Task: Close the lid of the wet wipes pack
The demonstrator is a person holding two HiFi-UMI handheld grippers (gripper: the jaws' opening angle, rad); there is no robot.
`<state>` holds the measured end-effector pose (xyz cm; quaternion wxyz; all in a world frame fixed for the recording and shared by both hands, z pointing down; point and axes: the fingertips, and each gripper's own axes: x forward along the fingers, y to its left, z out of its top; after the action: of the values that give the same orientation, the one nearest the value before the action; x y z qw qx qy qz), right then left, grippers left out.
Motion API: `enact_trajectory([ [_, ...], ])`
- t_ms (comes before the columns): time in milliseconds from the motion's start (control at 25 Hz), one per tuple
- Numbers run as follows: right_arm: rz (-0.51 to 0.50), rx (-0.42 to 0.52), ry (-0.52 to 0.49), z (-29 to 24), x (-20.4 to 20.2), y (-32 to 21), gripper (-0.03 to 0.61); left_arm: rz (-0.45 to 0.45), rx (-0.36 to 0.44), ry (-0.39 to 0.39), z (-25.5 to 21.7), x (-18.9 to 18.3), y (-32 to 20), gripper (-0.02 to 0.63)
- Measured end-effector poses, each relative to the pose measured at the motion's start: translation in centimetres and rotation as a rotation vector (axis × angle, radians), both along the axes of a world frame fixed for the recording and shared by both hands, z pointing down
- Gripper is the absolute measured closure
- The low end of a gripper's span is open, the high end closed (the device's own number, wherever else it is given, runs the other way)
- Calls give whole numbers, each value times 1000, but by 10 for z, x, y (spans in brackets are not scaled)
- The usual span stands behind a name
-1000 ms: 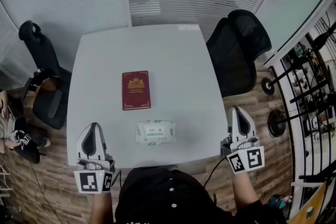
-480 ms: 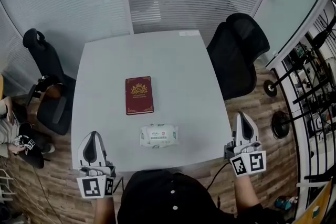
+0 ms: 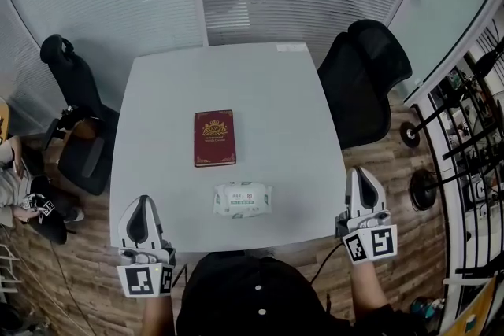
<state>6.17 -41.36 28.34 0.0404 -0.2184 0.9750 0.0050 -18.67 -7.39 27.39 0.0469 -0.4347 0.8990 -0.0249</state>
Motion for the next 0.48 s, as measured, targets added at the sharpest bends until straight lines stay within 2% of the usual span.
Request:
enact_trajectory([
  [480, -35, 27, 31, 3, -8, 12, 551, -1, -8, 0, 2, 5, 4, 598],
])
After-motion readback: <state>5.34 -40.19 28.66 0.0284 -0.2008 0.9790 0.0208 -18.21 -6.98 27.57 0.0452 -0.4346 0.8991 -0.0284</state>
